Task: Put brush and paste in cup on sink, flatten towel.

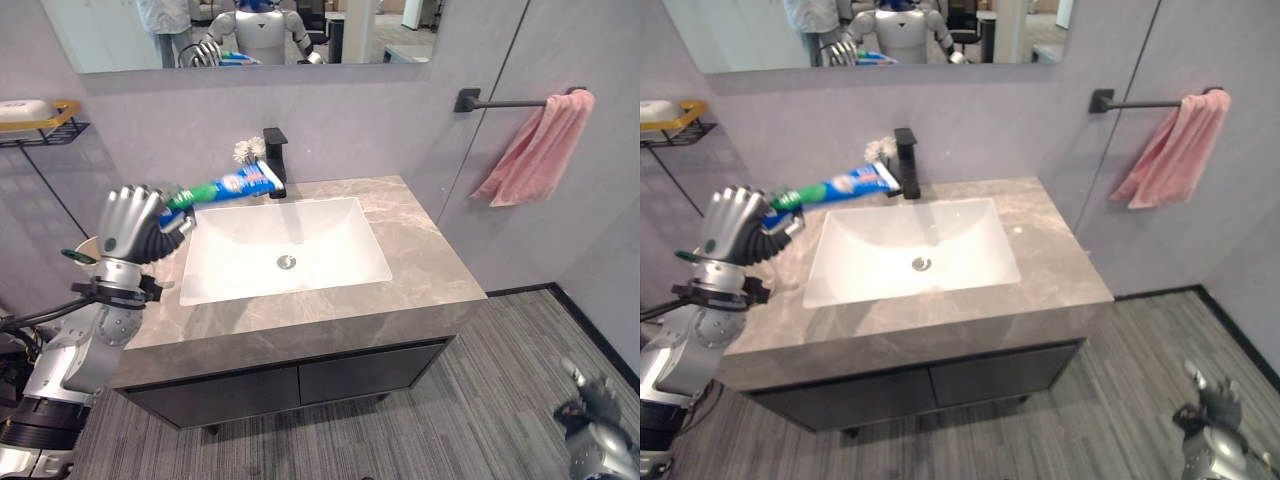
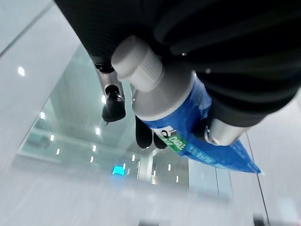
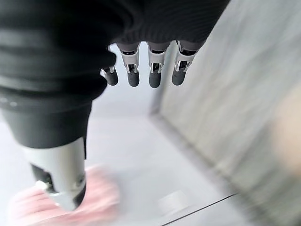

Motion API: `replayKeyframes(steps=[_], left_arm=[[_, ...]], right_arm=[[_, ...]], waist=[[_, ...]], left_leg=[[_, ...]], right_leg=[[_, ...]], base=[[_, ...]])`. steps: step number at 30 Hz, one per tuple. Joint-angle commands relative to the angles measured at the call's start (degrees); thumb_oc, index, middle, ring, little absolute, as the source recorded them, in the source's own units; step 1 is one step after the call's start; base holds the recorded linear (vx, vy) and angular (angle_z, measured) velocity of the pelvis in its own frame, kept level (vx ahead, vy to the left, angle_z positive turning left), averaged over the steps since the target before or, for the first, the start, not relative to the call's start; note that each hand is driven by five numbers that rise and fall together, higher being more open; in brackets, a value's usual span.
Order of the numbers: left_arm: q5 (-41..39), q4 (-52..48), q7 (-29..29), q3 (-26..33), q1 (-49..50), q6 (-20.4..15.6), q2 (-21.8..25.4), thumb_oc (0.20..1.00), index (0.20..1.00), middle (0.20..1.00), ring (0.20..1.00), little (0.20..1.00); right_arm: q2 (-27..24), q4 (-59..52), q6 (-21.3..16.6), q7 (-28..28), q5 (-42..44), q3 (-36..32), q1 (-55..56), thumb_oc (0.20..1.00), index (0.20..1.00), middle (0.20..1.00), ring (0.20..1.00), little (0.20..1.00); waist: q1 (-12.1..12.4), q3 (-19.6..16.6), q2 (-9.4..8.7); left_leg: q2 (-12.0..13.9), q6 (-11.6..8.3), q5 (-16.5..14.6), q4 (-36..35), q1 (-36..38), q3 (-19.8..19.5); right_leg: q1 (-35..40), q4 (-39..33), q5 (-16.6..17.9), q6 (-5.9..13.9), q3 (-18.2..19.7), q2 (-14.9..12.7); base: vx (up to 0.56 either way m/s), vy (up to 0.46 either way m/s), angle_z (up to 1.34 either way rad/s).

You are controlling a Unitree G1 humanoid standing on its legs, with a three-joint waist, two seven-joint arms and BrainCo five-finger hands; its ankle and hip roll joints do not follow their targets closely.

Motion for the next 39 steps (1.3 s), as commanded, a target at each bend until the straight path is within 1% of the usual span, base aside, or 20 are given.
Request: replayKeyframes(steps=[1, 2, 4, 5, 6, 7, 8, 9, 10, 11, 12, 13, 14, 16, 19, 21, 22, 23, 28, 39], left_arm=[[0.0, -3.6, 5.1, 2.5, -9.1, 0.5, 2.3, 0.2, 0.2, 0.2, 0.2, 0.2], [-0.1, -3.6, 5.1, 2.5, -9.2, 0.6, 2.3, 0.2, 0.2, 0.2, 0.2, 0.2], [-1.4, -5.5, 6.1, 2.8, -11.3, 0.9, 1.1, 0.2, 0.2, 0.2, 0.2, 0.2], [-2.3, -7.1, 7.1, 1.6, -15.3, 1.4, 0.7, 0.2, 0.2, 0.2, 0.2, 0.2], [-2.8, -7.4, 7.5, 0.5, -17.1, 1.2, 0.5, 0.2, 0.2, 0.2, 0.2, 0.2], [-2.8, -7.1, 7.6, 0.4, -17.4, 1.2, 0.5, 0.2, 0.2, 0.2, 0.2, 0.2], [-3.2, -7.4, 8.1, -0.6, -19.0, 1.4, 0.4, 0.2, 0.2, 0.2, 0.2, 0.2], [-3.5, -8.0, 8.9, -1.8, -20.9, 1.6, 0.0, 0.2, 0.2, 0.2, 0.2, 0.2], [-3.7, -8.3, 9.7, -3.2, -23.5, 1.9, -0.5, 0.2, 0.2, 0.2, 0.2, 0.2], [-4.1, -8.2, 11.3, -5.7, -27.6, 2.6, -2.2, 0.2, 0.2, 0.2, 0.2, 0.2], [-3.9, -8.0, 11.9, -6.6, -29.1, 3.1, -2.9, 0.2, 0.2, 0.2, 0.2, 0.2], [-3.8, -7.7, 12.1, -8.0, -30.7, 3.4, -3.2, 0.2, 0.2, 0.2, 0.2, 0.2], [-3.8, -7.6, 12.1, -8.0, -30.9, 3.4, -3.2, 0.2, 0.2, 0.2, 0.2, 0.2], [-3.7, -7.9, 12.4, -9.9, -33.3, 3.7, -4.0, 0.2, 0.2, 0.2, 0.2, 0.2], [-4.0, -8.6, 12.0, -11.6, -34.9, 4.0, -5.0, 0.2, 0.2, 0.2, 0.2, 0.2], [-4.0, -11.4, 11.1, -11.0, -33.5, 3.7, -5.0, 0.2, 0.2, 0.2, 0.2, 0.2], [-4.0, -11.6, 11.0, -10.8, -33.3, 3.7, -5.0, 0.2, 0.2, 0.2, 0.2, 0.2], [-4.1, -12.4, 10.7, -10.7, -32.3, 3.7, -4.8, 0.2, 0.2, 0.2, 0.2, 0.2], [-4.5, -14.1, 9.8, -9.5, -28.8, 3.3, -4.5, 0.2, 0.2, 0.2, 0.2, 0.2], [-5.0, -15.1, 8.4, -7.4, -23.1, 3.2, -3.8, 0.2, 0.2, 0.2, 0.2, 0.2]], right_arm=[[0.1, -2.1, -7.0, -6.2, 3.1, 1.5, -7.1, 1.0, 1.0, 1.0, 1.0, 1.0], [0.2, -2.4, -6.9, -6.6, 2.9, 1.6, -7.0, 1.0, 1.0, 1.0, 1.0, 1.0], [1.0, -11.0, -7.4, -5.9, 3.7, 4.9, -8.8, 1.0, 1.0, 1.0, 1.0, 1.0], [-0.1, -16.9, -6.4, -3.6, 5.6, 10.6, -12.5, 1.0, 1.0, 1.0, 1.0, 1.0], [-0.9, -16.9, -6.0, -2.0, 7.0, 13.2, -14.7, 1.0, 1.0, 1.0, 1.0, 1.0], [-1.1, -16.5, -6.1, -1.9, 7.2, 13.3, -15.0, 1.0, 1.0, 1.0, 1.0, 1.0], [-1.5, -16.8, -6.2, -1.2, 8.6, 15.2, -17.0, 1.0, 1.0, 1.0, 1.0, 1.0], [-1.3, -18.0, -6.3, 0.1, 11.0, 18.3, -19.7, 1.0, 1.0, 1.0, 1.0, 1.0], [-0.2, -19.0, -6.4, 2.3, 15.5, 21.4, -23.2, 1.0, 1.0, 1.0, 1.0, 1.0], [5.0, -20.6, -6.9, 7.8, 29.2, 26.7, -28.1, 1.0, 1.0, 1.0, 1.0, 1.0], [5.7, -20.7, -6.7, 9.4, 31.3, 28.7, -30.4, 1.0, 1.0, 1.0, 1.0, 1.0], [6.1, -20.1, -6.2, 9.6, 32.0, 31.1, -33.0, 1.0, 1.0, 1.0, 1.0, 1.0], [6.2, -19.9, -6.2, 9.6, 32.0, 31.1, -33.3, 1.0, 1.0, 1.0, 1.0, 1.0], [8.3, -21.3, -5.9, 10.7, 34.1, 35.1, -38.4, 1.0, 1.0, 1.0, 1.0, 1.0], [11.7, -21.7, -5.9, 11.6, 34.5, 39.6, -45.5, 1.0, 1.0, 1.0, 1.0, 1.0], [13.8, -22.3, -4.3, 13.6, 36.6, 42.0, -49.2, 1.0, 1.0, 1.0, 1.0, 1.0], [13.8, -22.2, -4.3, 13.6, 36.7, 42.0, -49.2, 1.0, 1.0, 1.0, 1.0, 1.0], [13.6, -22.0, -3.3, 15.5, 37.8, 44.0, -51.1, 1.0, 1.0, 1.0, 1.0, 1.0], [14.0, -23.4, -1.4, 19.4, 38.6, 47.1, -55.3, 1.0, 1.0, 1.0, 1.0, 1.0], [14.6, -25.7, -1.7, 19.6, 37.9, 48.5, -59.2, 1.0, 1.0, 1.0, 1.0, 1.0]], waist=[[0.4, -1.3, -1.46], [0.4, -1.3, -1.44], [0.5, -1.4, -1.4], [0.6, -1.3, -1.57], [0.8, -1.7, -1.64], [0.8, -1.5, -1.62], [0.9, -1.6, -1.68], [1.2, -1.8, -1.73], [1.5, -1.6, -1.81], [2.2, -1.8, -1.97], [2.5, -2.2, -2.03], [2.8, -2.4, -2.11], [2.7, -2.3, -2.13], [3.3, -2.6, -2.22], [4.3, -2.7, -2.39], [5.1, -2.7, -2.71], [5.0, -2.7, -2.68], [5.5, -2.6, -2.95], [6.3, -2.3, -3.52], [7.3, -1.5, -4.74]], left_leg=[[2.3, -1.7, -0.7, 0.5, 0.8, 0.4], [2.3, -1.7, -0.7, 0.5, 0.8, 0.4], [2.3, -1.6, -0.7, 0.5, 0.9, 0.5], [2.2, -1.51, -0.2, 0.5, 0.9, 0.6], [2.2, -1.54, -0.5, 0.5, 1.0, 0.5], [2.2, -1.53, -0.5, 0.5, 1.0, 0.6], [2.2, -1.52, -0.6, 0.5, 1.0, 0.6], [2.1, -1.5, -0.5, 0.5, 1.0, 0.6], [2.1, -1.39, -0.1, 0.5, 1.0, 0.6], [2.0, -1.32, -0.1, 0.5, 1.1, 0.5], [1.9, -1.37, -0.5, 0.5, 1.2, 0.4], [1.8, -1.36, -0.5, 0.5, 1.1, 0.3], [1.8, -1.35, -0.5, 0.5, 1.1, 0.3], [1.8, -1.38, -0.4, 0.5, 0.9, 0.1], [1.6, -1.36, -0.4, 0.5, 0.6, -0.3], [1.5, -1.31, -0.3, 0.5, 0.3, -0.8], [1.5, -1.31, -0.3, 0.5, 0.3, -0.8], [1.4, -1.32, -0.2, 0.5, 0.2, -1.0], [1.4, -1.37, -0.2, 0.5, -0.3, -1.5], [1.3, -1.05, -0.2, 0.5, -0.9, -2.0]], right_leg=[[1.9, 0.6, 0.1, 2.84, 3.9, -3.0], [1.9, 0.6, 0.1, 2.84, 3.9, -3.0], [1.9, 0.7, 0.2, 2.66, 4.1, -3.1], [1.7, 0.9, 0.5, 2.44, 4.2, -3.1], [1.9, 0.8, 0.3, 2.49, 4.2, -3.1], [1.9, 0.8, 0.2, 2.5, 4.2, -3.1], [1.9, 0.8, 0.2, 2.46, 4.3, -3.1], [1.9, 0.8, 0.3, 2.37, 4.3, -3.1], [1.9, 1.0, 0.4, 2.2, 4.3, -3.1], [2.0, 1.1, 0.3, 2.1, 4.2, -3.1], [2.2, 1.0, 0.0, 2.14, 4.2, -3.1], [2.2, 1.0, 0.0, 2.09, 4.1, -3.1], [2.2, 1.0, 0.0, 2.09, 4.1, -3.1], [2.3, 0.9, 0.0, 1.97, 4.1, -3.2], [2.3, 0.6, 0.2, 1.79, 3.8, -3.2], [2.3, 0.3, 0.3, 1.71, 3.4, -3.2], [2.3, 0.3, 0.2, 1.71, 3.4, -3.2], [2.3, 0.2, 0.3, 1.65, 3.3, -3.2], [2.3, 0.1, 0.3, 1.67, 2.7, -3.2], [2.0, 0.2, 0.3, 1.84, 2.4, -3.2]], base=[[0.0, 0.0, 0.0], [0.0, 0.0, 0.0], [-0.02, 0.001, 0.0], [0.0, 0.0, 0.0], [0.0, 0.0, 0.0], [0.0, 0.0, 0.0], [0.0, 0.0, 0.0], [-0.03, -0.005, 0.0], [-0.03, -0.01, 0.01], [0.0, 0.0, 0.0], [0.0, 0.0, 0.0], [0.0, 0.0, 0.0], [0.0, 0.0, 0.0], [0.0, 0.0, 0.0], [0.0, 0.0, 0.02], [-0.01, 0.005, 0.04], [0.0, 0.0, 0.0], [0.0, 0.006, 0.04], [0.0, 0.004, 0.02], [0.0, 0.001, 0.05]])
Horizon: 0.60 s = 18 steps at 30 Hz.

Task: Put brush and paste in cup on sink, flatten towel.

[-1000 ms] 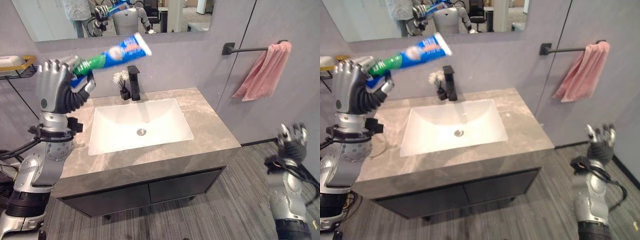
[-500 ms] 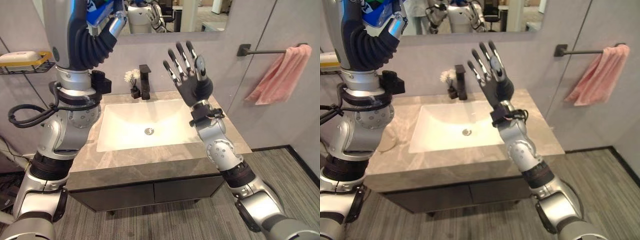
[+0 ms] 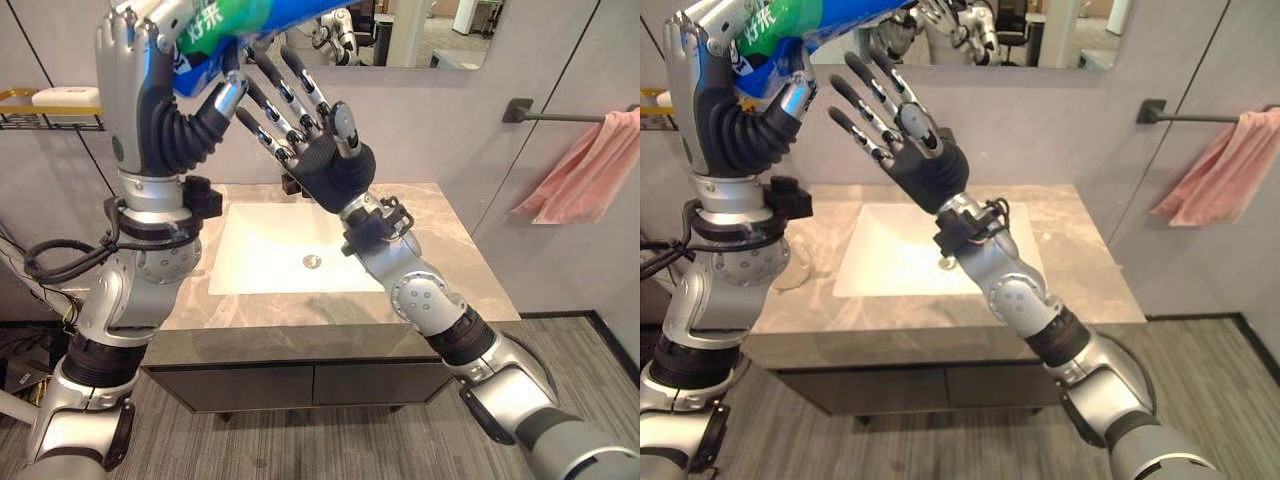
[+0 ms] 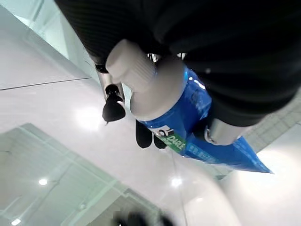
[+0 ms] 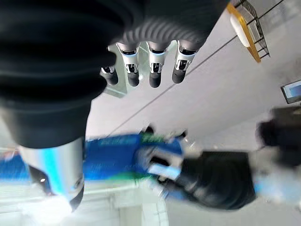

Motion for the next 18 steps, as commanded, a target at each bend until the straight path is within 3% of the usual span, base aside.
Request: replayKeyframes(steps=[1, 18], left_arm=[[-1.7, -2.0, -0.2, 2.9, -2.4, -0.1, 4.1, 0.2, 0.2, 0.2, 0.2, 0.2], [-5.7, -4.5, -3.1, 1.9, 7.0, -2.6, 3.7, 0.2, 0.2, 0.2, 0.2, 0.2]], right_arm=[[1.8, -2.4, -2.3, 1.0, 0.2, -1.2, -8.1, 1.0, 1.0, 1.0, 1.0, 1.0], [7.5, -0.5, -7.8, -3.6, -0.8, -3.5, -8.7, 1.0, 1.0, 1.0, 1.0, 1.0]], waist=[[0.4, 0.0, -3.44], [1.0, 0.1, -3.22]], left_leg=[[1.1, -0.51, -0.6, 0.2, 0.3, 0.2], [0.7, 0.04, -0.7, 0.2, 0.4, 0.2]], right_leg=[[2.0, 0.2, 0.9, 2.1, 4.3, -3.4], [2.1, 0.0, 0.9, 2.02, 4.5, -3.5]], base=[[0.0, 0.0, 0.0], [0.0, 0.0, 0.0]])
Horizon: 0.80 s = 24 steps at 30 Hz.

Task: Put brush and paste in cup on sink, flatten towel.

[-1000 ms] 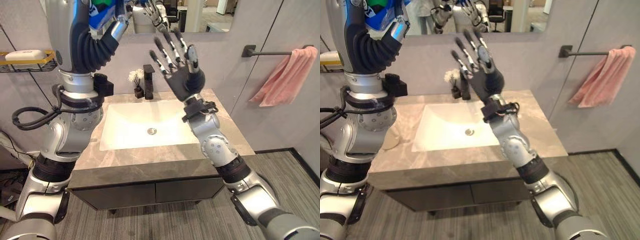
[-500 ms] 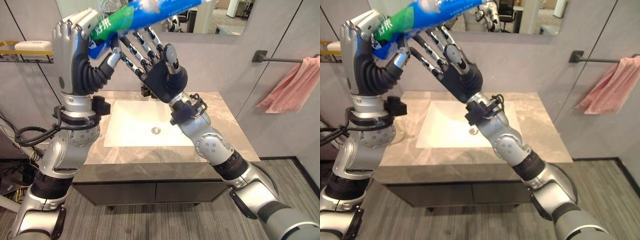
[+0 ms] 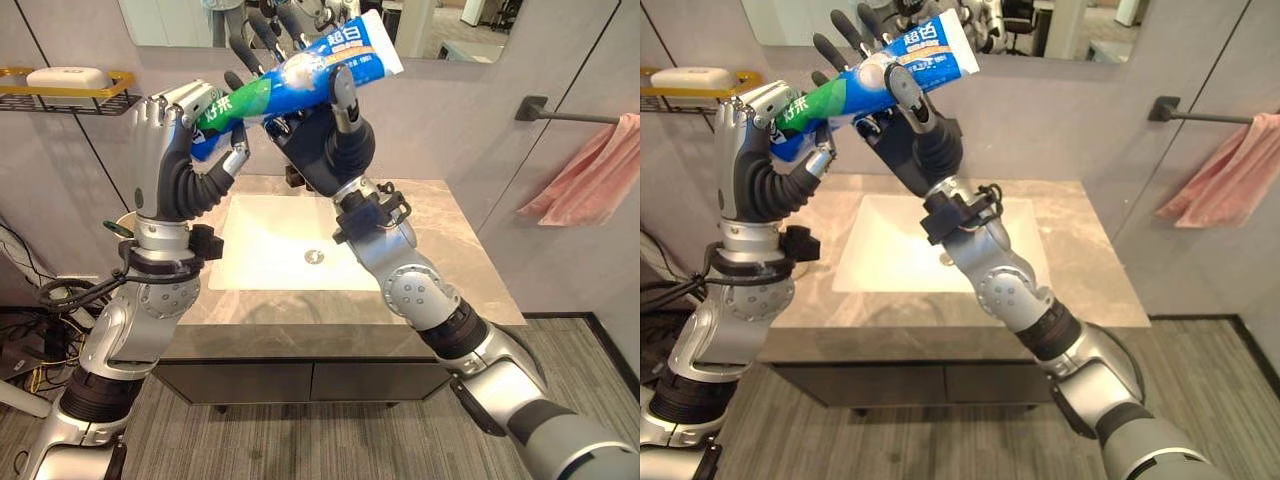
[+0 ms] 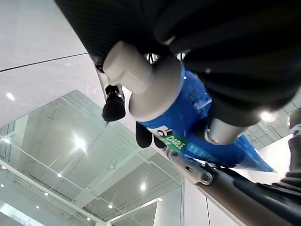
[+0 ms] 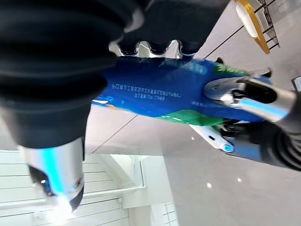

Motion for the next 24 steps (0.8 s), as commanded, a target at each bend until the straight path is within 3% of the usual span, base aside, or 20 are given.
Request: replayKeyframes(steps=[1, 4, 5, 6, 15, 16, 17, 18, 19, 24], left_arm=[[-2.3, -3.1, -0.4, 1.9, -0.6, -1.5, 3.5, 0.2, 0.2, 0.2, 0.2, 0.2], [-2.9, -2.9, -0.8, 1.3, -0.4, -1.8, 3.1, 0.2, 0.2, 0.2, 0.2, 0.2], [-3.2, -2.7, -1.0, 0.9, -0.5, -1.8, 2.8, 0.2, 0.2, 0.2, 0.2, 0.2], [-3.2, -2.6, -1.0, 0.9, -0.5, -1.9, 2.8, 0.2, 0.2, 0.2, 0.2, 0.2], [-3.1, -3.1, -0.7, -0.1, -0.8, -2.2, 1.6, 0.2, 0.2, 0.2, 0.2, 0.2], [-2.9, -3.2, -0.2, 0.2, -0.4, -2.0, 1.4, 0.238, 0.238, 0.238, 0.238, 0.238], [-2.8, -3.3, 0.0, 0.4, -0.2, -1.9, 1.4, 0.476, 0.476, 0.476, 0.476, 0.476], [-2.5, -3.4, 0.5, 0.7, 0.0, -1.6, 1.3, 0.608, 0.608, 0.608, 0.608, 0.608], [-1.8, -3.7, 1.4, 1.4, 0.7, -1.2, 1.0, 1.0, 1.0, 1.0, 1.0, 1.0], [-0.6, -4.7, 3.2, 3.8, 4.0, -0.7, 0.5, 1.0, 1.0, 1.0, 1.0, 1.0]], right_arm=[[4.2, -0.2, -3.9, -0.1, -0.4, -3.7, -7.4, 1.0, 1.0, 1.0, 1.0, 1.0], [5.0, 0.2, -4.3, -0.3, -0.7, -4.1, -7.0, 1.0, 1.0, 1.0, 1.0, 1.0], [5.5, 0.6, -4.3, -0.5, -0.8, -4.1, -6.6, 0.896, 0.896, 0.896, 0.896, 0.896], [5.5, 0.6, -4.3, -0.5, -0.9, -4.1, -6.5, 0.2, 0.2, 0.2, 0.2, 0.2], [6.3, 0.9, -4.3, 0.4, -2.0, -4.2, -5.4, 0.2, 0.2, 0.2, 0.2, 0.2], [6.8, 1.1, -4.9, 0.1, -2.2, -4.5, -5.2, 0.2, 0.2, 0.2, 0.2, 0.2], [7.0, 1.2, -5.1, -0.1, -2.4, -4.7, -5.2, 0.2, 0.2, 0.2, 0.2, 0.2], [7.3, 1.3, -5.7, -0.6, -2.7, -5.2, -5.4, 0.2, 0.2, 0.2, 0.2, 0.2], [7.8, 1.4, -6.5, -1.2, -3.4, -6.0, -5.3, 0.2, 0.2, 0.2, 0.2, 0.2], [8.1, 2.1, -8.1, -2.7, -5.3, -8.3, -5.6, 0.2, 0.2, 0.2, 0.2, 0.2]], waist=[[-0.1, -0.6, -2.55], [-0.2, -0.5, -2.34], [-0.2, -0.5, -2.29], [-0.2, -0.5, -2.3], [0.1, -0.5, -2.38], [0.3, -0.3, -2.36], [0.3, -0.2, -2.37], [0.6, -0.1, -2.32], [1.0, 0.0, -2.41], [2.7, 0.8, -2.59]], left_leg=[[0.8, 0.04, -0.8, 0.1, 1.1, 0.1], [0.7, 0.12, -0.8, 0.1, 1.2, 0.0], [0.7, 0.17, -0.8, 0.1, 1.3, 0.0], [0.7, 0.17, -0.9, 0.1, 1.3, 0.0], [0.6, 0.35, -1.0, 0.1, 1.3, -0.3], [0.5, 0.42, -1.0, 0.1, 1.2, -0.6], [0.5, 0.44, -1.0, 0.1, 1.2, -0.7], [0.4, 0.52, -1.0, 0.1, 1.1, -0.9], [0.3, 0.65, -1.1, 0.1, 1.0, -1.2], [-0.2, 1.06, -1.0, 0.1, 0.2, -2.2]], right_leg=[[3.0, 0.0, 0.9, 1.94, 4.5, -3.5], [3.1, 0.0, 0.9, 1.94, 4.4, -3.5], [3.1, 0.0, 0.8, 1.92, 4.5, -3.5], [3.1, 0.0, 0.8, 1.92, 4.5, -3.5], [3.3, 0.0, 0.7, 1.97, 4.2, -3.5], [3.3, 0.0, 0.7, 2.0, 4.1, -3.6], [3.3, 0.1, 0.7, 2.0, 4.0, -3.6], [3.4, 0.1, 0.7, 2.02, 4.0, -3.6], [3.4, 0.2, 0.6, 2.03, 3.8, -3.7], [3.3, 0.5, 0.6, 2.18, 3.1, -4.1]], base=[[0.0, 0.0, 0.0], [0.0, 0.0, 0.0], [0.0, 0.0, 0.0], [0.0, 0.0, 0.0], [0.0, 0.0, 0.0], [0.0, 0.0, 0.0], [0.0, 0.0, 0.0], [0.0, 0.011, 0.03], [0.0, 0.013, 0.05], [0.0, 0.01, 0.12]])
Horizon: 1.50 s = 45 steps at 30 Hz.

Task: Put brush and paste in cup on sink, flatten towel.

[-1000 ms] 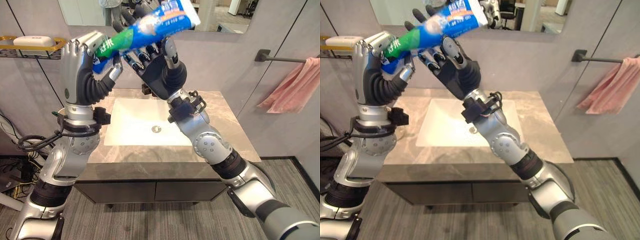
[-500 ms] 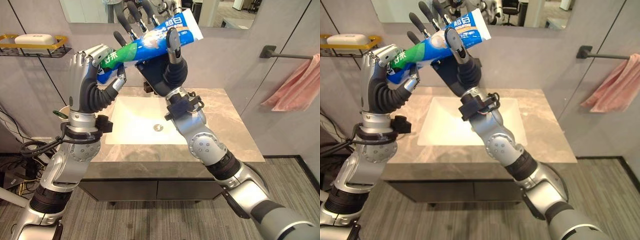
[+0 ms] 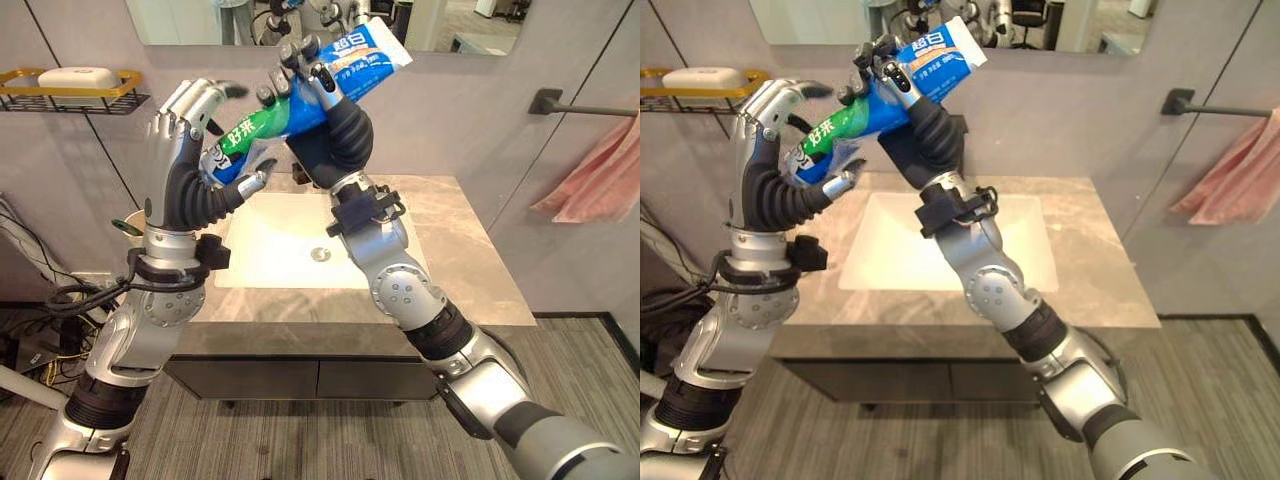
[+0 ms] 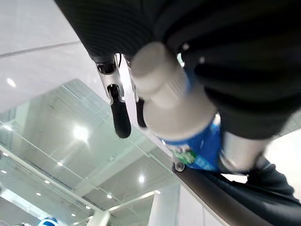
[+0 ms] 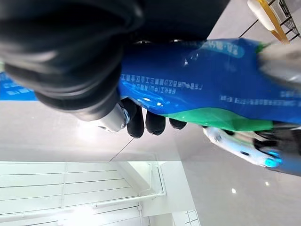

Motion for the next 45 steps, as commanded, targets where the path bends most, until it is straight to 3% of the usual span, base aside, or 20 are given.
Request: replayKeyframes(steps=[1, 6, 10, 11, 16, 21, 25, 28, 36, 45], left_arm=[[0.1, -4.5, 3.1, 4.4, 2.1, 0.1, 3.1, 1.0, 1.0, 1.0, 1.0, 1.0], [-0.8, -4.0, 3.8, 7.7, 9.4, -1.3, 3.6, 1.0, 1.0, 1.0, 1.0, 1.0], [-4.7, -0.6, 6.3, 10.3, 17.7, -4.8, 2.4, 1.0, 1.0, 1.0, 1.0, 1.0], [-5.6, 0.8, 7.1, 10.1, 19.2, -5.4, 1.6, 1.0, 1.0, 1.0, 1.0, 1.0], [-5.3, 6.2, 5.3, 4.8, 28.5, -8.6, 6.4, 1.0, 1.0, 1.0, 1.0, 1.0], [-8.4, 17.5, 2.1, -0.4, 32.0, -9.1, 10.2, 1.0, 1.0, 1.0, 1.0, 1.0], [-8.7, 23.1, 1.0, -3.2, 32.2, -9.2, 11.6, 1.0, 1.0, 1.0, 1.0, 1.0], [-11.7, 28.5, -0.6, -4.3, 33.2, -8.0, 9.5, 1.0, 1.0, 1.0, 1.0, 1.0], [-13.6, 31.9, -3.0, -4.5, 31.3, -6.9, 7.8, 1.0, 1.0, 1.0, 1.0, 1.0], [-13.3, 34.9, -3.9, -4.4, 29.8, -6.1, 6.1, 1.0, 1.0, 1.0, 1.0, 1.0]], right_arm=[[3.3, -0.4, -5.3, -0.6, -2.7, -6.4, -6.0, 0.2, 0.2, 0.2, 0.2, 0.2], [1.4, 1.8, -6.2, -1.6, -5.2, -8.8, -7.8, 0.2, 0.2, 0.2, 0.2, 0.2], [-0.9, 4.8, -8.5, -2.6, -5.9, -11.3, -12.3, 0.2, 0.2, 0.2, 0.2, 0.2], [-1.6, 4.9, -8.9, -2.8, -6.3, -11.4, -12.8, 0.2, 0.2, 0.2, 0.2, 0.2], [-8.3, 6.4, -10.8, -5.1, -9.2, -11.2, -15.4, 0.2, 0.2, 0.2, 0.2, 0.2], [-11.8, 7.3, -10.8, -6.4, -10.7, -8.7, -16.1, 0.2, 0.2, 0.2, 0.2, 0.2], [-13.2, 8.2, -9.9, -6.9, -11.5, -6.4, -17.0, 0.2, 0.2, 0.2, 0.2, 0.2], [-13.6, 11.0, -8.8, -6.4, -12.1, -5.2, -17.5, 0.2, 0.2, 0.2, 0.2, 0.2], [-16.7, 15.0, -7.6, -6.0, -15.5, -4.9, -18.3, 0.2, 0.2, 0.2, 0.2, 0.2], [-15.8, 18.4, -6.7, -8.1, -17.5, -6.0, -19.1, 0.2, 0.2, 0.2, 0.2, 0.2]], waist=[[1.8, 0.0, -3.99], [5.3, 1.1, -4.67], [8.7, 1.5, -5.7], [9.3, 1.6, -5.97], [14.3, 2.8, -7.62], [16.5, 4.3, -8.24], [17.1, 5.3, -8.41], [18.1, 6.1, -8.61], [19.1, 6.7, -8.74], [19.4, 7.5, -9.13]], left_leg=[[-0.3, 1.16, -1.0, 0.2, 0.1, -1.2], [-1.3, 1.62, -0.6, 0.2, -1.7, -3.5], [-2.1, 1.74, 0.1, 0.2, -3.5, -5.5], [-2.2, 1.78, 0.3, 0.2, -3.9, -5.9], [-3.4, 1.84, 0.8, 0.2, -6.0, -8.8], [-3.8, 1.83, 1.6, 0.2, -7.6, -10.2], [-4.0, 1.85, 1.9, 0.2, -8.4, -10.8], [-4.0, 1.95, 1.9, 0.2, -9.1, -11.2], [-4.2, 2.09, 2.1, 0.2, -10.2, -12.1], [-4.9, 2.39, 2.2, 0.2, -11.5, -12.2]], right_leg=[[2.3, 0.6, 1.0, 2.12, 4.2, -4.1], [1.8, 1.7, 0.8, 2.21, 2.7, -4.6], [1.6, 1.9, 0.8, 2.42, 0.6, -5.1], [1.6, 1.9, 0.8, 2.47, 0.1, -5.3], [2.6, 1.1, 1.4, 3.33, -3.9, -5.8], [2.5, 1.3, 1.7, 4.01, -6.4, -6.1], [2.1, 1.6, 1.9, 4.29, -7.2, -6.3], [1.7, 1.7, 2.2, 4.57, -7.8, -6.3], [1.3, 1.6, 2.6, 5.02, -8.8, -6.6], [0.3, 1.4, 3.4, 5.22, -8.9, -7.0]], base=[[0.0, 0.0, 0.0], [0.0, 0.003, 0.26], [0.02, -0.018, 0.19], [0.02, -0.036, 0.48], [0.03, -0.031, 0.37], [0.0, -0.013, 0.3], [-0.02, 0.006, 0.13], [0.0, 0.028, 0.11], [0.0, 0.0, 0.0], [-0.01, 0.014, 0.0]])
